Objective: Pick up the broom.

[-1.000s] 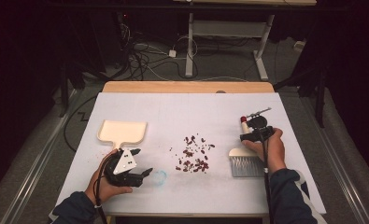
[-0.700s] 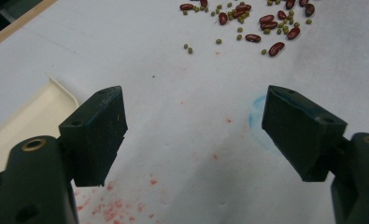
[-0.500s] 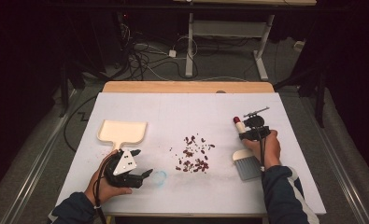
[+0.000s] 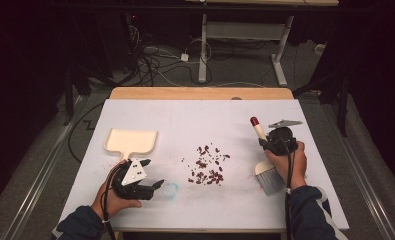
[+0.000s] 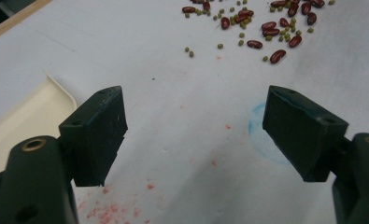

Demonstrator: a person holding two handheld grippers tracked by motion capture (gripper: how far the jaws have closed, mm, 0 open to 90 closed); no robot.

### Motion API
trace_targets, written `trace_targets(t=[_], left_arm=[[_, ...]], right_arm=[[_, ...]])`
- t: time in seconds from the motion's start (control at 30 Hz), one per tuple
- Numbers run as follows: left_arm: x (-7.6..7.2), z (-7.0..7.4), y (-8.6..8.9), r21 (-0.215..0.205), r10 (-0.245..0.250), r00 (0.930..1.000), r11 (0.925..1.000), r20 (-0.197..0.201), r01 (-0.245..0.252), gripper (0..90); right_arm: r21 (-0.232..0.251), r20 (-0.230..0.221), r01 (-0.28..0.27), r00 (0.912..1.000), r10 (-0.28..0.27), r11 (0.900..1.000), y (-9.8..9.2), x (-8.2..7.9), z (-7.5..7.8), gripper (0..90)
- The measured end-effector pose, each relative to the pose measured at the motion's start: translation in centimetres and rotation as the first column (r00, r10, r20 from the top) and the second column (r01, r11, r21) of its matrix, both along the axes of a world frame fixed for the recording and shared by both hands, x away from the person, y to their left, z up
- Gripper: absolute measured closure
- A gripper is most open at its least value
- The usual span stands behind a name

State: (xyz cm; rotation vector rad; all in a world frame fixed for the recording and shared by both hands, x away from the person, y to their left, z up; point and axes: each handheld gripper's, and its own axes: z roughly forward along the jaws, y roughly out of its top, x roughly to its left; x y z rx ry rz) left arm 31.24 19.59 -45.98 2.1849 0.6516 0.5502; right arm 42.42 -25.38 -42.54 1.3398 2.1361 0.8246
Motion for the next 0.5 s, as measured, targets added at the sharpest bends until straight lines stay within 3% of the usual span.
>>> trace_targets(t=[0.17,0.27,0.37,0.47,0.5], left_arm=[[0.0,0.7,-0.5,-0.041,0.004,1.0,0.9992,-0.001,-0.004,21.0],[0.3,1.4,-1.7,-0.091,-0.01,0.9997,0.9958,-0.022,0.007,21.4],[0.4,1.9,-2.7,-0.111,-0.034,0.9991,0.9933,-0.026,0.03,21.4],[0.4,3.1,-5.4,-0.159,-0.101,0.9945,0.9827,-0.03,0.095,21.6],[0.4,3.1,-5.4,-0.159,-0.101,0.9945,0.9827,-0.03,0.095,21.6]], right_arm=[[0.05,0.114,-0.014,0.9934,0.009,0.999,-1.0,-2.3,1.7,70.5],[0.089,0.163,-0.014,0.9867,0.0,0.996,-1.5,-3.4,2.7,70.5],[0.116,0.198,-0.022,0.9801,-0.001,0.993,-1.7,-4.1,3.5,70.5],[0.131,0.271,-0.048,0.9625,0.011,0.99,-0.9,-5.5,5.3,70.5],[0.131,0.288,-0.059,0.9574,0.018,0.99,-0.5,-5.9,5.7,70.5]])
